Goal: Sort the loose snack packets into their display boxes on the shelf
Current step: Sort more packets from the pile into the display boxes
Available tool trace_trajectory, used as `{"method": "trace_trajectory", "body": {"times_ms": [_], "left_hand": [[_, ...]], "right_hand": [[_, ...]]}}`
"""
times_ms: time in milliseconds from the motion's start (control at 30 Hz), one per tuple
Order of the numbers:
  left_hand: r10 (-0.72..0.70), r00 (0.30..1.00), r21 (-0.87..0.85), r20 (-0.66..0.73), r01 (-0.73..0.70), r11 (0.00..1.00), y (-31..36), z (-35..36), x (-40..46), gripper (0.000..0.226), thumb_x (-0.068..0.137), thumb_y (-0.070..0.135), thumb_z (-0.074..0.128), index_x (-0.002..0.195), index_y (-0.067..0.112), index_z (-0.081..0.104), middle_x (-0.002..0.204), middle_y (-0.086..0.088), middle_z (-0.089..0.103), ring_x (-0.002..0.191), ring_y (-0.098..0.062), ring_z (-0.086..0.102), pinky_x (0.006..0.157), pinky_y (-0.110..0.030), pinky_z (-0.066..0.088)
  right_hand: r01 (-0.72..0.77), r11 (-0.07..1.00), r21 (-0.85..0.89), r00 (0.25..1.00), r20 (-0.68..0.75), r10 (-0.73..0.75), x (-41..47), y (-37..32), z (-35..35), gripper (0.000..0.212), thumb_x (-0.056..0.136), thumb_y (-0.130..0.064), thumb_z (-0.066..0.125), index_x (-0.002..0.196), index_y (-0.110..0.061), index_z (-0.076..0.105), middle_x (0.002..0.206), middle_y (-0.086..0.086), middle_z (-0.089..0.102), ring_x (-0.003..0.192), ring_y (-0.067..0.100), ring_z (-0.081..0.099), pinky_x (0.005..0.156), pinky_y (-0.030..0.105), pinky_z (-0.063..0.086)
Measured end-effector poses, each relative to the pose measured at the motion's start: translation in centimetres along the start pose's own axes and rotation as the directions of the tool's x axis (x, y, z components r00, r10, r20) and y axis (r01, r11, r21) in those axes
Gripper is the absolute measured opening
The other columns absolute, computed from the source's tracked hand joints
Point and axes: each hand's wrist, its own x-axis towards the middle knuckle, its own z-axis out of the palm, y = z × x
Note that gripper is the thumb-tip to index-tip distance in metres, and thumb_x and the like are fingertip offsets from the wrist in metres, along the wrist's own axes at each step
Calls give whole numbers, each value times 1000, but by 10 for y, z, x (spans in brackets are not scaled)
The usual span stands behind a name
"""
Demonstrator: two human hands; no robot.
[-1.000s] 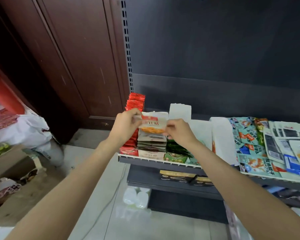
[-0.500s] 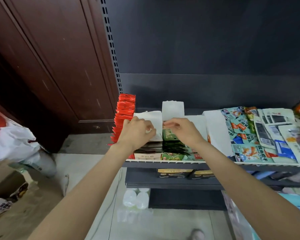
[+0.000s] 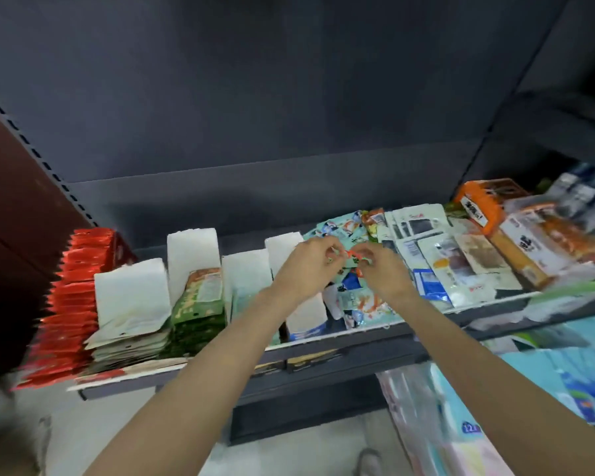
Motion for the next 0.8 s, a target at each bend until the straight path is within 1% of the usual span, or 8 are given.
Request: {"method": "trace_trajectory", "body": {"times_ms": [133, 233, 333, 433, 500, 567, 700, 800], "left_hand": [[-199, 973, 20, 118, 198, 980, 18, 68, 55, 29, 94, 16, 50, 121, 6, 57, 115, -13, 63, 107, -26, 59, 89, -28, 45], [-344, 928, 68, 145, 337, 939, 25, 107, 83, 30, 97, 13, 44, 122, 0, 54, 119, -19, 60, 109, -33, 57, 87, -32, 45], [-477, 871, 119, 117, 464, 878, 30, 138, 104, 39, 98, 17, 43, 127, -8, 42, 124, -23, 54, 112, -35, 54, 79, -32, 42], [-592, 799, 98, 109, 584, 806, 31, 161, 119, 45, 95, 27, 53, 123, -8, 47, 116, -22, 59, 103, -31, 59, 72, -29, 44], [-623, 777, 99, 83, 616, 781, 29, 168, 124, 28, 90, 29, 62, 83, 3, 56, 84, -12, 60, 76, -21, 59, 56, -21, 42], [-642, 765, 103, 56, 635, 766, 29, 167, 126, 32, 88, 28, 64, 69, 7, 50, 68, -4, 52, 67, -17, 54, 47, -17, 39], [-537, 842, 124, -61, 540, 833, 41, 148, 118, 16, 94, 15, 54, 88, 1, 55, 81, -11, 58, 83, -26, 57, 57, -26, 41], [-291, 939, 259, -181, 331, 907, 59, 123, 100, 18, 98, 20, 46, 105, 3, 48, 74, -9, 59, 62, -22, 55, 51, -27, 38]], "right_hand": [[-23, 986, -167, 992, 121, 43, 38, 77, -28, 53, 84, -21, 58, 135, -19, 46, 135, 10, 49, 127, 30, 46, 101, 39, 43], [31, 930, -366, 970, 236, 61, 55, 114, -47, 68, 90, -34, 57, 148, -21, 24, 158, 8, 11, 146, 27, 7, 118, 35, 16], [91, 886, -454, 939, 335, 75, 66, 138, -57, 72, 94, -39, 51, 151, -21, 11, 159, 4, -11, 146, 21, -12, 118, 38, 4], [106, 929, -354, 907, 417, 56, 68, 151, -57, 70, 96, -32, 49, 151, -18, 8, 158, 2, -17, 145, 19, -13, 117, 34, 2], [121, 943, -311, 899, 437, 29, 70, 156, -58, 67, 98, -29, 46, 152, -16, 8, 157, 2, -18, 145, 18, -13, 116, 30, 0], [121, 955, -270, 891, 454, 16, 74, 158, -63, 63, 99, -27, 44, 151, -14, 12, 158, 1, -15, 146, 16, -11, 116, 29, 2], [82, 977, -196, 898, 440, 13, 81, 150, -74, 56, 100, -32, 41, 149, -12, 22, 159, 4, 0, 146, 19, 6, 115, 31, 14], [-36, 999, 19, 936, 351, 27, 81, 120, -77, 56, 98, -45, 38, 144, -13, 34, 153, 8, 29, 139, 24, 30, 110, 35, 27]]}}
